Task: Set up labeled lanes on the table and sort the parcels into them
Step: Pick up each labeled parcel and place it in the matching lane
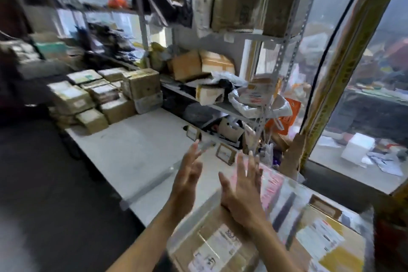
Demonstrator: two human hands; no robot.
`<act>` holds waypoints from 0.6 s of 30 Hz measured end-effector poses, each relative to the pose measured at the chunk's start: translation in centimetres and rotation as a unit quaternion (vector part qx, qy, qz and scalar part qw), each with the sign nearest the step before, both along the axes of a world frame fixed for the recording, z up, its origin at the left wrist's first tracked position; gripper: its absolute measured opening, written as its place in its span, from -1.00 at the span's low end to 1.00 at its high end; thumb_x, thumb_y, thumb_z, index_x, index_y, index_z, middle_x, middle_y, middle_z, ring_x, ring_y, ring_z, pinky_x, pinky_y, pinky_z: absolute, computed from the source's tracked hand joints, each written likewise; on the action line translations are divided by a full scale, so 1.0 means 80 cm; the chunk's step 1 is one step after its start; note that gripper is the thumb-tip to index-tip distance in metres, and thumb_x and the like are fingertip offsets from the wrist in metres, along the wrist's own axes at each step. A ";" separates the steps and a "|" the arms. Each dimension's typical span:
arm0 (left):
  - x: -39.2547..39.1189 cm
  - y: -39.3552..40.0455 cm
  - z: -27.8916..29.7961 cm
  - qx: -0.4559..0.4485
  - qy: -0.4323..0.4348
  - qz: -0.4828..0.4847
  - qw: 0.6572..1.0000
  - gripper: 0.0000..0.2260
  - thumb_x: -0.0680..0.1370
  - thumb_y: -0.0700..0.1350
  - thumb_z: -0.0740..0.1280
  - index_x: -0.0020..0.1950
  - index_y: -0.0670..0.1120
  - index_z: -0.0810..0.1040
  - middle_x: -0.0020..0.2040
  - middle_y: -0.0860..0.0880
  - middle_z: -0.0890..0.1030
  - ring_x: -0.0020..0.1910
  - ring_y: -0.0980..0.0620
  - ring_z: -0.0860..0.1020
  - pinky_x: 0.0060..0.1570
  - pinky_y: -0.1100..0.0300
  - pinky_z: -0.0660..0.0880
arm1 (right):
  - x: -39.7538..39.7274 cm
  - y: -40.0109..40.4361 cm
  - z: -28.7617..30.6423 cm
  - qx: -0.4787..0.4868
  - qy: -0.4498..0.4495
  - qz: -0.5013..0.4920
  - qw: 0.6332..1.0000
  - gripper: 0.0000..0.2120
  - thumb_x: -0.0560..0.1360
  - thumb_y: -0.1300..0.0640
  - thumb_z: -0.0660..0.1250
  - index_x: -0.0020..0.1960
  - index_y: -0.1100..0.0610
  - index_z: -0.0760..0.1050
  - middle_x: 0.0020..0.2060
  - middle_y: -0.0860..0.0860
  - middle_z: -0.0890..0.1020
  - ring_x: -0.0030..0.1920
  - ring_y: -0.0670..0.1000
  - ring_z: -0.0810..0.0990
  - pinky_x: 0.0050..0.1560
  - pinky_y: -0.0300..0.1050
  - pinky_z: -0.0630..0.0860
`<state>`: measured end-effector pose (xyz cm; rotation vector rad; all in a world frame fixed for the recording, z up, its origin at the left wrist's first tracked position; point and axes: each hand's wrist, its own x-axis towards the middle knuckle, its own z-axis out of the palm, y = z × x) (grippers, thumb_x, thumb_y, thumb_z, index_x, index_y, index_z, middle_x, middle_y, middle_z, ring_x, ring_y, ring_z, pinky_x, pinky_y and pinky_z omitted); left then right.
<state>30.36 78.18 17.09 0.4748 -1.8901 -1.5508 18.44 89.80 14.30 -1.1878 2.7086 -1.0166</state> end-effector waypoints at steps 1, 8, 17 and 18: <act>0.028 -0.034 -0.001 -0.017 -0.003 0.041 0.999 -0.32 0.49 0.50 0.13 0.57 0.30 0.17 0.55 0.30 0.27 0.54 0.26 0.24 0.45 0.19 0.25 | 0.017 -0.030 0.006 -0.012 -0.010 0.009 1.000 -0.23 0.59 -0.45 -0.03 0.65 -0.18 -0.24 0.58 -0.10 -0.46 0.57 -0.06 -0.51 0.58 0.02 -0.42; 0.237 -0.251 -0.013 -0.178 -0.216 0.233 0.931 -0.22 0.44 0.48 -0.12 0.63 0.22 -0.01 0.61 0.25 -0.19 0.61 0.24 -0.15 0.57 0.01 -0.27 | 0.185 -0.248 0.026 0.050 0.049 0.094 0.993 0.04 0.24 -0.62 -0.57 0.63 -0.16 -0.39 0.61 0.00 -0.43 0.54 0.01 -0.58 0.56 0.03 -0.49; 0.426 -0.413 0.001 -0.221 -0.295 0.365 0.855 -0.19 0.42 0.49 -0.19 0.64 0.22 -0.06 0.56 0.27 -0.32 0.56 0.26 -0.34 0.52 0.04 -0.43 | 0.350 -0.447 0.035 0.097 0.098 0.177 0.974 0.10 0.17 -0.60 -0.66 0.63 -0.16 -0.39 0.54 -0.07 -0.53 0.51 0.01 -0.63 0.53 0.08 -0.53; 0.435 -0.426 0.002 -0.223 -0.300 0.371 0.850 -0.19 0.43 0.48 -0.19 0.64 0.21 -0.09 0.57 0.26 -0.32 0.56 0.25 -0.35 0.52 0.04 -0.43 | 0.358 -0.463 0.035 0.088 0.102 0.181 0.974 0.10 0.19 -0.61 -0.64 0.64 -0.15 -0.36 0.55 -0.08 -0.51 0.51 -0.01 -0.62 0.51 0.06 -0.55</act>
